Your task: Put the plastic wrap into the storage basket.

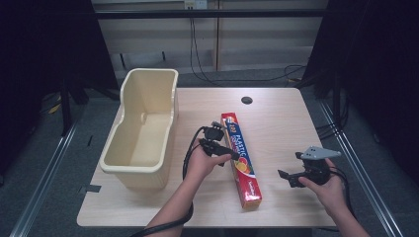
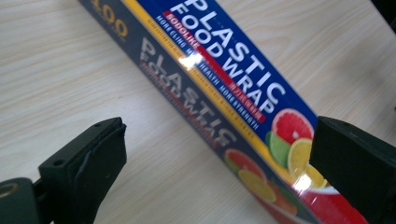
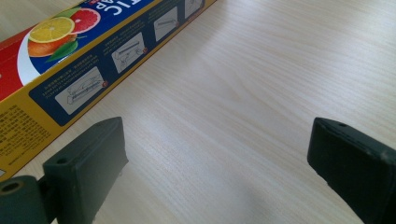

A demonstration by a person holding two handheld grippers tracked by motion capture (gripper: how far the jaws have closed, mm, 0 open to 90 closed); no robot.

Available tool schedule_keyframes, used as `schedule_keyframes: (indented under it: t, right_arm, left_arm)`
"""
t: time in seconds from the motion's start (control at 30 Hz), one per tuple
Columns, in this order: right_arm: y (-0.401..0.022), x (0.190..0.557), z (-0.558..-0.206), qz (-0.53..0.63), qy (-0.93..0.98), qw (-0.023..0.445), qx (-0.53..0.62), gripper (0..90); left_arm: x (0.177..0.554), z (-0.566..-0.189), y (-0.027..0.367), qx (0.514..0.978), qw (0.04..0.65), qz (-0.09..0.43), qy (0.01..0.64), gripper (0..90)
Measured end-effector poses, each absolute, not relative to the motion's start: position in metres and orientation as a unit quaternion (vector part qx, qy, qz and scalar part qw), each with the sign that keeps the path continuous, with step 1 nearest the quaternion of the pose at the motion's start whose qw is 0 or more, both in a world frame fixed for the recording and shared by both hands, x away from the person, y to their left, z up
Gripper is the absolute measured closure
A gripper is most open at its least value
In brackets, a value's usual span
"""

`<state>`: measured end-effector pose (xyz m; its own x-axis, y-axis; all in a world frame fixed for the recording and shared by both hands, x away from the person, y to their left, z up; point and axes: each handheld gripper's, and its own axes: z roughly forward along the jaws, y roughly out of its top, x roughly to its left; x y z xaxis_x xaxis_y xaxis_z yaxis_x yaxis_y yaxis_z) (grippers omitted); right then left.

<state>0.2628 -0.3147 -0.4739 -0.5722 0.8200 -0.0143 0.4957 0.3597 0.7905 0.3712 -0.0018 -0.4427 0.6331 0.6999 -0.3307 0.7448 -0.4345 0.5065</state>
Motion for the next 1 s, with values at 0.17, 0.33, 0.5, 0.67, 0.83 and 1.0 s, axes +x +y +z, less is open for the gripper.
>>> schedule_keyframes:
  t: [0.17,0.33,0.5,0.67,0.83,1.0]
  right_arm:
    - [-0.314,0.263,-0.475,0.386,0.799,0.209,0.411,4.5]
    - [-0.315,0.263,-0.474,0.389,0.797,0.208,0.412,4.5]
    - [-0.315,0.263,-0.475,0.39,0.797,0.208,0.411,4.5]
    - [-0.315,0.264,-0.474,0.39,0.796,0.207,0.414,4.5]
    - [-0.315,0.264,-0.474,0.39,0.797,0.207,0.412,5.0]
    - [-0.316,0.264,-0.474,0.39,0.797,0.206,0.412,5.1]
  left_arm:
    - [0.375,-0.445,-0.011,0.846,0.314,-0.042,0.429,1.9]
    - [0.378,-0.448,-0.017,0.842,0.315,-0.04,0.436,1.2]
    - [0.379,-0.45,-0.024,0.839,0.315,-0.039,0.443,1.1]
    - [0.381,-0.454,-0.027,0.84,0.307,-0.04,0.446,1.0]
    - [0.38,-0.46,-0.034,0.837,0.308,-0.039,0.451,1.0]
    - [0.379,-0.464,-0.043,0.835,0.306,-0.037,0.456,0.6]
